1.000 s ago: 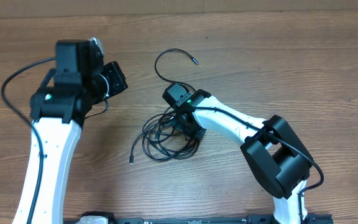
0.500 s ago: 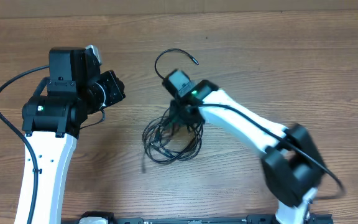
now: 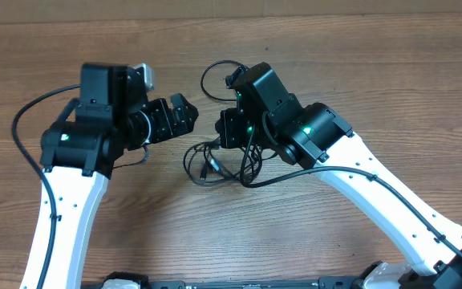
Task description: Untangle cables
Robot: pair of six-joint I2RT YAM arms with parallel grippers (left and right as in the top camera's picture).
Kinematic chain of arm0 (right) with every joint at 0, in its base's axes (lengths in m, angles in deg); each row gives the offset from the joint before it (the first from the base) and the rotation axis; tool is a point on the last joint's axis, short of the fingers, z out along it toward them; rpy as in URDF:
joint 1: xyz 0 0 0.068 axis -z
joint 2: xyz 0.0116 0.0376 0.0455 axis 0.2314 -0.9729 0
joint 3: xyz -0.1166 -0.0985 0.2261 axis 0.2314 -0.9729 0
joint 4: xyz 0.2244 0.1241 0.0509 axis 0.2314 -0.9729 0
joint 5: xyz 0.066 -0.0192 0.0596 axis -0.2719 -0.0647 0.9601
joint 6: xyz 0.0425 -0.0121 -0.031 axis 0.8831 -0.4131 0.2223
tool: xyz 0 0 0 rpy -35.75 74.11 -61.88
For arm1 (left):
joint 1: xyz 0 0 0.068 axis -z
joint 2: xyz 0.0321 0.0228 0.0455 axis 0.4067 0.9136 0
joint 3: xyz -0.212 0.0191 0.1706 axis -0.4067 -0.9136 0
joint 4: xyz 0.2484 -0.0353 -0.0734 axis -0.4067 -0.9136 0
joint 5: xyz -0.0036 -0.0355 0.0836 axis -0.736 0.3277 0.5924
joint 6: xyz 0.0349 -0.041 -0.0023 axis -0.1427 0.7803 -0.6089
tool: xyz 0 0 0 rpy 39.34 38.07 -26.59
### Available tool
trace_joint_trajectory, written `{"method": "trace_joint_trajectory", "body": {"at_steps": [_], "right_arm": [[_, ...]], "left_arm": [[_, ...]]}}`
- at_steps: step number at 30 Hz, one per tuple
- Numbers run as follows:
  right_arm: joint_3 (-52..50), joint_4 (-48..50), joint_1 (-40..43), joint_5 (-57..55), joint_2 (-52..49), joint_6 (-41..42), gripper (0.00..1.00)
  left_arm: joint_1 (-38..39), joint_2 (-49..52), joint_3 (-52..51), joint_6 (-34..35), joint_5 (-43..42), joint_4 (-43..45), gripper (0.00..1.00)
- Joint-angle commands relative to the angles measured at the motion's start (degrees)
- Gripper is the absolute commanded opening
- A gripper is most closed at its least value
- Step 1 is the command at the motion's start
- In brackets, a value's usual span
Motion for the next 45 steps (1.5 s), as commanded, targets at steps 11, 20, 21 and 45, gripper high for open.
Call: {"method": "trace_joint_trajectory", "body": {"at_steps": [11,20,21,45], "right_arm": [[0.5,2.4,0.1,3.2,4.0,-2.9,0.04],[0.5,4.7,0.1,3.3,5.5,-2.8,0.04],[0.5,4.5,0.1,3.3,5.5,-2.8,0.04],[0.4,4.1,0.1,3.2,5.5,-2.9,0.04]], "left_arm": [[2.1,5.7,-6.4,-1.1,-1.2,-0.9,0.87],[2.1,5.9,-10.1,-0.3,-3.5,0.1,0.80],[2.1,5.9,-10.2,1.0,-3.9,0.1,0.80],[2.1,6.3,-10.3,39.3,-14.4,0.7,0.47]]}}
